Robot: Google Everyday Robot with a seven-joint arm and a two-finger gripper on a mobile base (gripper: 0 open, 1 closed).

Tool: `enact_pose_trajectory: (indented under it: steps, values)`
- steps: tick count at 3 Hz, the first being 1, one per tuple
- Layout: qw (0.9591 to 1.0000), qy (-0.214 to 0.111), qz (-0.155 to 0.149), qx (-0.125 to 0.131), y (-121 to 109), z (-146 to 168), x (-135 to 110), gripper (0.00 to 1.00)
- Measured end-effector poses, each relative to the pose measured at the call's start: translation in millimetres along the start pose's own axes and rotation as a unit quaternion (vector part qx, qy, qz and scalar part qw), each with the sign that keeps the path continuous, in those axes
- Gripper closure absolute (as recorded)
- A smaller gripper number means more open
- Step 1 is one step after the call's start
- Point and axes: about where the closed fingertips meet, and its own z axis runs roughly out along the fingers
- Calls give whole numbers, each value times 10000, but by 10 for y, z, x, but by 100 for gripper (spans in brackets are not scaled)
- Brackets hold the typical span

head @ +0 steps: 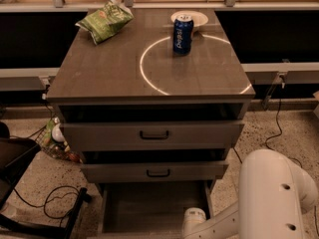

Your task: Close bottom drawer

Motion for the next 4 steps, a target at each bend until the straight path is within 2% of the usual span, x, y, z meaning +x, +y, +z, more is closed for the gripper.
enact_pose_trajectory:
  steps: [1, 2, 4]
  values:
    - [10000, -37, -9, 63, -67, 108, -100, 100]
    - [9995, -101, -23, 283, -203, 115, -188, 100]
    - [9952, -151, -258, 928, -637, -8, -336, 100]
